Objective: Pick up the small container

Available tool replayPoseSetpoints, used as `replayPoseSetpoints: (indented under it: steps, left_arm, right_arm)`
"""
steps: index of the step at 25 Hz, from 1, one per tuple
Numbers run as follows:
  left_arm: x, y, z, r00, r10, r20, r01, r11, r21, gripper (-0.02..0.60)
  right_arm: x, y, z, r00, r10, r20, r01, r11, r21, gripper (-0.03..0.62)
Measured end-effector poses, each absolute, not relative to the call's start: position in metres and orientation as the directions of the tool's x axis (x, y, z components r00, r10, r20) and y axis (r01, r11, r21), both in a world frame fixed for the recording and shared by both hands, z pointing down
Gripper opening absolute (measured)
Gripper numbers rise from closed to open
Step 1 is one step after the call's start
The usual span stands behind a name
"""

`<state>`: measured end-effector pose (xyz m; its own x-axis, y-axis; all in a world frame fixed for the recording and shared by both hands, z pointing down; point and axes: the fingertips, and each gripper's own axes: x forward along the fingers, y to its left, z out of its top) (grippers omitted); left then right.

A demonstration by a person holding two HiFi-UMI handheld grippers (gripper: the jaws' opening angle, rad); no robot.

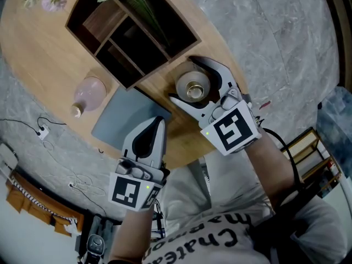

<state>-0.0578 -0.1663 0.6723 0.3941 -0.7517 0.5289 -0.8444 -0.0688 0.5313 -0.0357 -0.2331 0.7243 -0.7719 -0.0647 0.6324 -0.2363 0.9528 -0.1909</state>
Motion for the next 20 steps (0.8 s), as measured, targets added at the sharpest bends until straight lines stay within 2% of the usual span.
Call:
replayPoseSetpoints:
  steps: [17, 20]
  left_arm:
    - [-0.065, -0.161, 0.671, 0.364, -0.788, 0.496, -0.836, -0.042, 0.547, 0.014]
    - [-0.066, -0.152, 0.673, 0.363, -0.772, 0.522, -0.846, -0.039, 0.532, 0.014]
  right_arm:
    - [-0.038, -0.239, 0.728, -0.747, -0.141, 0.65, -0.272, 0.957, -0.105, 0.33]
    - [-0.036, -0.24, 0.725, -0.749, -0.161, 0.643, -0.295, 0.95, -0.105, 0.33]
